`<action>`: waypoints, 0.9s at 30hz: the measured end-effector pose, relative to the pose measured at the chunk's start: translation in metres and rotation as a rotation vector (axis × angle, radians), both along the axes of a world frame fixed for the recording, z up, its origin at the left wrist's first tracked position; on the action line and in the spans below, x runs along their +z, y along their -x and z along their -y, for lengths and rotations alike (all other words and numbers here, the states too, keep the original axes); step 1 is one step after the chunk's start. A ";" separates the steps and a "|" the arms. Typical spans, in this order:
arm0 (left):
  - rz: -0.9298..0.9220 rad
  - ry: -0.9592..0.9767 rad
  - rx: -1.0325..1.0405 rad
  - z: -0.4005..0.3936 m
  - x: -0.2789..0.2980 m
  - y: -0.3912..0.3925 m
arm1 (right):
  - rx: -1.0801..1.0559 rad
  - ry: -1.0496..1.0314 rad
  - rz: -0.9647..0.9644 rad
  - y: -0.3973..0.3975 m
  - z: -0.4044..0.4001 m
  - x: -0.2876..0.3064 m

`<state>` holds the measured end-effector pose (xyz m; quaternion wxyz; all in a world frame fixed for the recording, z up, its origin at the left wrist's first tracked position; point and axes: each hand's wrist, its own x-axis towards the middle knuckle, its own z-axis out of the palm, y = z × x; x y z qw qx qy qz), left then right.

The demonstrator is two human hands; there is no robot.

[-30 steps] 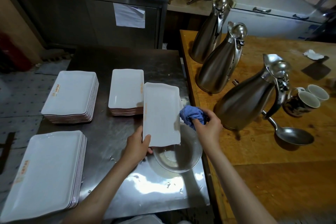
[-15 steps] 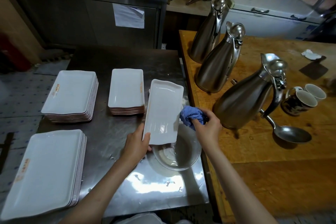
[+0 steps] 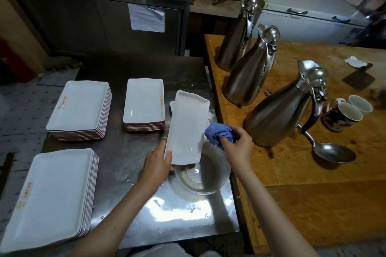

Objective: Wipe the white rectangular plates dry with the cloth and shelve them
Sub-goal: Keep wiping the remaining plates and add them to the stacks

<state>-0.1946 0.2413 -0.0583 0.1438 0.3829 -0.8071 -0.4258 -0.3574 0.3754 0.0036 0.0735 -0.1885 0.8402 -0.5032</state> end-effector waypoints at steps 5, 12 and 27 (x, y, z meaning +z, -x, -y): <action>-0.134 -0.472 0.082 0.001 0.009 0.003 | 0.042 0.016 0.077 0.000 -0.004 -0.004; -0.160 -0.700 0.058 0.002 0.012 0.004 | 0.107 -0.054 0.092 -0.005 -0.007 -0.010; -0.237 -0.858 -0.001 0.001 0.019 0.008 | 0.453 -0.388 -0.121 -0.014 -0.006 -0.007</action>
